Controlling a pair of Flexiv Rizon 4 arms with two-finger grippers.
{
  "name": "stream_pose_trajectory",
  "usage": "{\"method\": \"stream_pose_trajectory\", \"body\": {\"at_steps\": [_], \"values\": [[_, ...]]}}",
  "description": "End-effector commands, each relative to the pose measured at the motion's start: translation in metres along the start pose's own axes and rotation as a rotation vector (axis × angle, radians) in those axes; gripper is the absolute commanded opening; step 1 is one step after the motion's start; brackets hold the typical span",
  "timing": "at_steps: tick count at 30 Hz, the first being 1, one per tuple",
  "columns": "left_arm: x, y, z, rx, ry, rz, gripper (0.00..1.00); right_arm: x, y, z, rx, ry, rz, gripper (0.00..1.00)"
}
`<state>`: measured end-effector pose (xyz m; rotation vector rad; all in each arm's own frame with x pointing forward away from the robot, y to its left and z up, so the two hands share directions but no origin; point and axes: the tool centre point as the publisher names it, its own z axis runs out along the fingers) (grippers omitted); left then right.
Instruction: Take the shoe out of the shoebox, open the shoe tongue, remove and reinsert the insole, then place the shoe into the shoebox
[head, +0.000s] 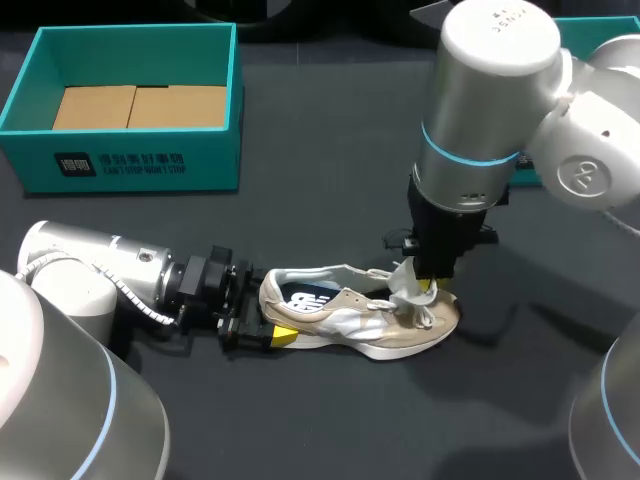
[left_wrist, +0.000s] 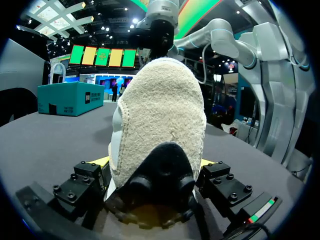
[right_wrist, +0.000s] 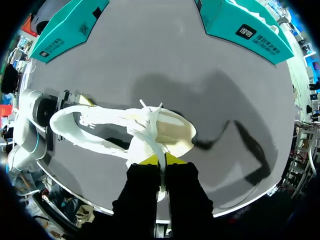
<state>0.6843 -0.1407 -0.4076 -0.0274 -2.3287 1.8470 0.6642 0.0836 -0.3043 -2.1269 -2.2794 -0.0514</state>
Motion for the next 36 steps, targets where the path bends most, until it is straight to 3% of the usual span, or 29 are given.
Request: {"method": "stream_pose_trajectory", "body": {"at_steps": [1,10,11,15,18,19,20,21,27,36], "values": [[0.0,0.003,-0.001,0.001,-0.002,0.0,0.0,-0.012,-0.003,0.018,-0.008,0.149,-0.017,0.0],[0.0,0.003,-0.001,0.001,-0.002,0.0,0.0,-0.021,-0.002,0.032,-0.005,0.094,-0.019,0.0],[0.0,0.003,-0.001,0.001,-0.002,0.0,0.0,-0.022,-0.002,0.033,0.0,0.084,-0.009,0.04],[0.0,0.003,-0.001,0.001,-0.002,0.0,0.0,-0.023,-0.002,0.033,0.007,0.058,0.007,0.32],[0.0,0.003,-0.001,0.001,-0.002,0.0,0.0,-0.025,-0.002,0.032,0.006,0.033,0.026,0.46],[0.0,0.003,-0.001,0.001,-0.002,0.0,0.0,-0.026,-0.002,0.031,0.003,0.024,0.034,0.59],[0.0,0.003,-0.001,0.001,-0.002,0.0,0.0,-0.028,-0.002,0.03,0.0,0.018,0.042,0.84],[0.0,0.003,-0.001,0.001,-0.002,0.0,0.0,-0.029,-0.002,0.029,-0.003,0.012,0.049,1.0],[0.0,0.003,-0.001,0.001,-0.002,0.0,0.0,-0.041,-0.003,0.02,-0.014,-0.068,0.108,1.0],[0.0,0.003,-0.001,0.001,-0.002,0.0,0.0,-0.045,-0.008,-0.033,-0.071,-0.169,0.127,1.0]]}}
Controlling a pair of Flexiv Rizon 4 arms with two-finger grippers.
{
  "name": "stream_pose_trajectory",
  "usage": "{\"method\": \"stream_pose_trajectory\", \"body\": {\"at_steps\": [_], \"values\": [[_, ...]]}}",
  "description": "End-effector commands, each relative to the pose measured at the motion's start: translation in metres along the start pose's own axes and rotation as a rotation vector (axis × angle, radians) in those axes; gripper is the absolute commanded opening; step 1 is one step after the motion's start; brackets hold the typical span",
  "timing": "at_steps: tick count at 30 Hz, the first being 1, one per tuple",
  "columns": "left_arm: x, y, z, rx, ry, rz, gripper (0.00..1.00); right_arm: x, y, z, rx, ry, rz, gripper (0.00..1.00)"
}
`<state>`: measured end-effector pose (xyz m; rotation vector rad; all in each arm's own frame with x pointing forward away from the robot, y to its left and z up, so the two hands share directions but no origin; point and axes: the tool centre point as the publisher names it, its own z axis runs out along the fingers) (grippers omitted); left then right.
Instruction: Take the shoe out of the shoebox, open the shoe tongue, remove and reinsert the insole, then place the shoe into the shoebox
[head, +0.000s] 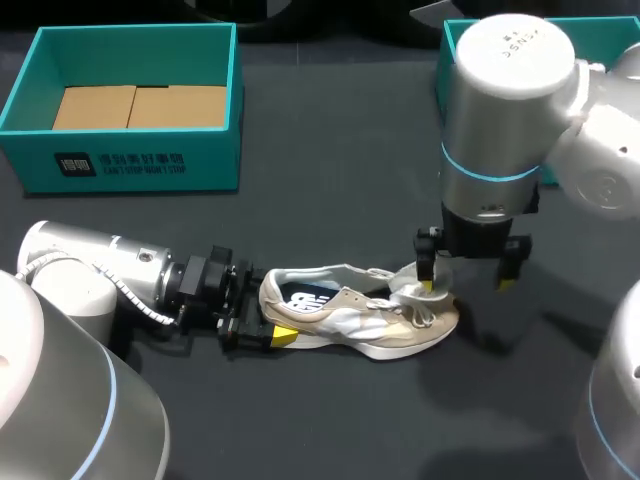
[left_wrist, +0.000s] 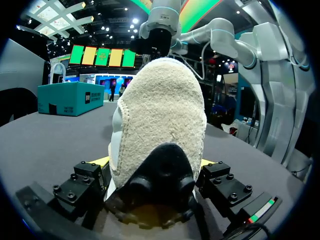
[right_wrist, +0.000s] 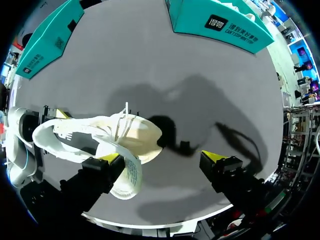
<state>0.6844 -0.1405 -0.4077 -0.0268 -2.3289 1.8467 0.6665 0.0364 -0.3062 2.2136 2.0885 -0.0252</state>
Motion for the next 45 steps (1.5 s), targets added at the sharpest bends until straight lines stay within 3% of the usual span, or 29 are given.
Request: {"method": "stream_pose_trajectory", "body": {"at_steps": [1,6,16,18,24,25,27,28,29,35,37,45], "values": [[0.0,0.003,-0.001,0.001,-0.002,0.0,0.0,-0.003,-0.006,-0.039,-0.029,-0.055,-0.001,1.0],[0.0,0.003,-0.001,0.001,-0.002,0.0,0.0,0.004,-0.004,-0.066,-0.067,-0.034,-0.064,1.0],[0.0,0.003,-0.001,0.001,-0.002,0.0,0.0,0.035,0.009,-0.11,-0.105,-0.021,-0.231,1.0],[0.0,0.003,-0.001,0.001,-0.002,0.0,0.0,0.043,0.012,-0.119,-0.106,-0.014,-0.269,0.95],[0.0,0.003,-0.001,0.001,-0.002,0.0,0.0,0.084,0.017,-0.136,-0.069,0.013,-0.554,0.61],[0.0,0.003,-0.001,0.001,-0.002,0.0,0.0,0.093,0.017,-0.136,-0.061,0.017,-0.616,0.48],[0.0,0.003,-0.001,0.001,-0.002,0.0,0.0,0.106,0.015,-0.138,-0.053,0.042,-0.722,0.35],[0.0,0.003,-0.001,0.001,-0.002,0.0,0.0,0.112,0.014,-0.139,-0.051,0.04,-0.757,0.21],[0.0,0.003,-0.001,0.001,-0.002,0.0,0.0,0.117,0.012,-0.14,-0.052,0.048,-0.799,0.0],[0.0,0.003,-0.001,0.001,-0.002,0.0,0.0,0.13,0.005,-0.143,-0.067,0.16,-1.04,0.0],[0.0,0.003,-0.001,0.001,-0.002,0.0,0.0,0.133,0.0,-0.143,-0.027,0.183,-1.164,0.0],[0.0,0.003,-0.001,0.001,-0.002,0.0,0.0,0.133,0.0,-0.143,-0.027,0.183,-1.164,0.0]]}}
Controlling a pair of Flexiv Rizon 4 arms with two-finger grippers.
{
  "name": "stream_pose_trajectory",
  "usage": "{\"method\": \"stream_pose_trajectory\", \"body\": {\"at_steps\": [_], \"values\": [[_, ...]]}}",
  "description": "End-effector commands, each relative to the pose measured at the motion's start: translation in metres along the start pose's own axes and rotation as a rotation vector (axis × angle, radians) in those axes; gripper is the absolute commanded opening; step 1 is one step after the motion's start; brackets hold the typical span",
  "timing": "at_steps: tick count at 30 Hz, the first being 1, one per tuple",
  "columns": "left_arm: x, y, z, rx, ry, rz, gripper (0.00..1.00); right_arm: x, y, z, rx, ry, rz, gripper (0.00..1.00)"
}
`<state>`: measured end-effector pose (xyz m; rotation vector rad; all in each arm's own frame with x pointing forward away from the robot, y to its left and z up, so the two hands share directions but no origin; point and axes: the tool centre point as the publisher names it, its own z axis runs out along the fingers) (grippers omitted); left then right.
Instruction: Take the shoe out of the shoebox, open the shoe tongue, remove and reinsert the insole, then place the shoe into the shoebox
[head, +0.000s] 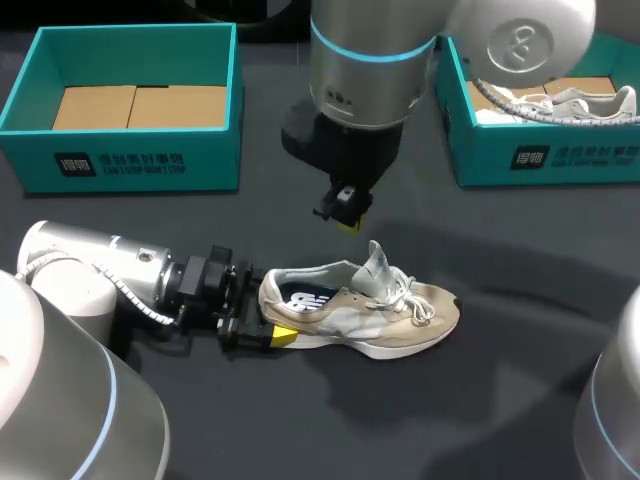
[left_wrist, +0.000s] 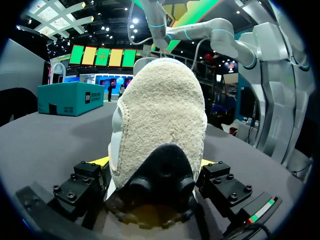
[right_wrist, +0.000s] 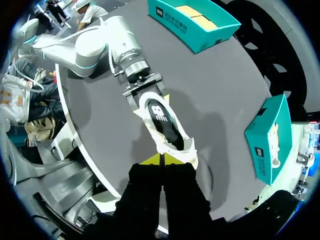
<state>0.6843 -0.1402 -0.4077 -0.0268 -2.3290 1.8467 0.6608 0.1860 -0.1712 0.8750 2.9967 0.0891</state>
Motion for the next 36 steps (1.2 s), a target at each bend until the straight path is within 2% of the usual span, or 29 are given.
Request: {"method": "stream_pose_trajectory", "body": {"at_steps": [1,4,6,11,16,20,21,33,34,36], "values": [[0.0,0.003,-0.001,0.001,-0.002,0.0,0.0,-0.007,-0.002,0.003,-0.004,0.052,-0.107,0.0],[0.0,0.003,-0.001,0.001,-0.002,0.0,0.0,-0.007,-0.002,0.003,-0.004,0.052,-0.107,0.0],[0.0,0.003,-0.001,0.001,-0.002,0.0,0.0,0.001,0.007,0.016,0.033,0.049,-0.169,0.0],[0.0,0.003,-0.001,0.001,-0.002,0.0,0.0,0.016,0.013,0.037,0.007,0.045,-0.278,0.0],[0.0,0.003,-0.001,0.001,-0.002,0.0,0.0,0.024,0.017,0.049,-0.026,0.033,-0.375,0.0],[0.0,0.003,-0.001,0.001,-0.002,0.0,0.0,0.029,0.024,0.055,-0.013,0.019,-0.473,0.0],[0.0,0.003,-0.001,0.001,-0.002,0.0,0.0,0.028,0.025,0.055,0.015,0.012,-0.479,0.0],[0.0,0.003,-0.001,0.001,-0.002,0.0,0.0,0.028,0.025,0.055,0.015,0.012,-0.479,0.0],[0.0,0.003,-0.001,0.001,-0.002,0.0,0.0,0.031,0.029,0.062,0.038,0.011,-0.502,0.0],[0.0,0.003,-0.001,0.001,-0.002,0.0,0.0,0.033,0.034,0.073,0.026,0.01,-0.528,0.0]]}}
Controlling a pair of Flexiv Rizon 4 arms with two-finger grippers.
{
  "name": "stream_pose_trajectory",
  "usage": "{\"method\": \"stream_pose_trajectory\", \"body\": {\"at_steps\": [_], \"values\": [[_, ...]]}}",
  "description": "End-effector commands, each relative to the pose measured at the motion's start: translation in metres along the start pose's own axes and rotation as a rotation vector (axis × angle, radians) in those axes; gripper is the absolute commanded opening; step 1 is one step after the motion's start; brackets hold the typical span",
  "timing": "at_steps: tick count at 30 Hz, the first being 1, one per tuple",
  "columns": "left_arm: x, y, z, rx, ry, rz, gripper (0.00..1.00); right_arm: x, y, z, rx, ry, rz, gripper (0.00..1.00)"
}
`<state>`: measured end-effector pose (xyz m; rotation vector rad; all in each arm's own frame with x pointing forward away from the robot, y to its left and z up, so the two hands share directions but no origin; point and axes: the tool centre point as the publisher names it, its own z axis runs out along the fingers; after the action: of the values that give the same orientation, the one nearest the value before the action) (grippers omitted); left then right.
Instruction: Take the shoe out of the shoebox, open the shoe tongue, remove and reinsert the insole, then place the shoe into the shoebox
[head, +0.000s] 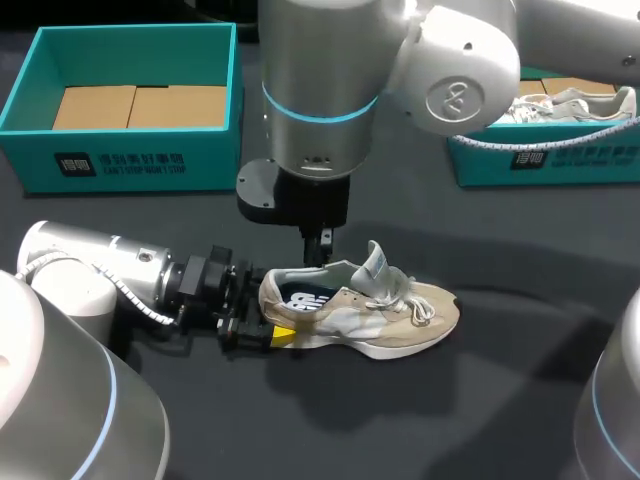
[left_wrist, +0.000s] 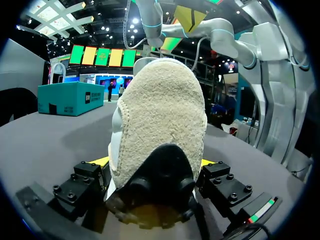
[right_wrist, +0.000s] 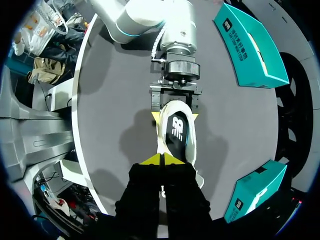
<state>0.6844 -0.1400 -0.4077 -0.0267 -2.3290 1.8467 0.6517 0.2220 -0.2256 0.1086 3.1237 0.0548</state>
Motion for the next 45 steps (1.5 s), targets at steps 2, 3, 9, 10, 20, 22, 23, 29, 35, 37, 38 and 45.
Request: {"method": "stream_pose_trajectory", "body": {"at_steps": [2,3,9,10,20,22,23,29,35,37,38,45], "values": [[0.0,0.003,0.0,0.001,-0.002,0.0,0.0,-0.001,0.017,0.03,0.013,0.005,-0.049,0.0],[0.0,0.003,0.0,0.001,-0.002,0.0,0.0,-0.001,0.018,0.037,0.017,0.005,-0.051,0.0],[0.0,0.003,0.0,0.001,-0.002,0.0,0.0,-0.001,0.016,0.052,-0.024,0.018,-0.058,0.0],[0.0,0.003,0.0,0.001,-0.002,0.0,0.0,-0.001,0.016,0.052,-0.024,0.018,-0.058,0.0],[0.0,0.003,0.0,0.001,-0.002,0.0,0.0,-0.003,0.018,0.057,-0.012,0.008,-0.081,0.0],[0.0,0.003,0.0,0.001,-0.002,0.0,0.0,-0.008,0.021,0.068,-0.015,0.007,-0.084,0.0],[0.0,0.003,0.0,0.001,-0.002,0.0,0.0,-0.01,0.022,0.073,-0.019,0.001,-0.09,0.0],[0.0,0.003,0.0,0.001,-0.002,0.0,0.0,-0.019,0.024,0.099,-0.042,0.003,-0.095,0.0],[0.0,0.003,0.0,0.001,-0.002,0.0,0.0,-0.024,0.023,0.111,-0.048,-0.02,-0.1,0.0],[0.0,0.003,0.0,0.001,-0.002,0.0,0.0,-0.027,0.021,0.117,-0.05,-0.02,-0.098,0.0],[0.0,0.003,0.0,0.001,-0.002,0.0,0.0,-0.028,0.021,0.12,-0.049,-0.024,-0.095,0.0],[0.0,0.003,0.0,0.001,-0.002,0.0,0.0,-0.038,0.006,0.138,-0.04,-0.036,-0.067,0.0]]}}
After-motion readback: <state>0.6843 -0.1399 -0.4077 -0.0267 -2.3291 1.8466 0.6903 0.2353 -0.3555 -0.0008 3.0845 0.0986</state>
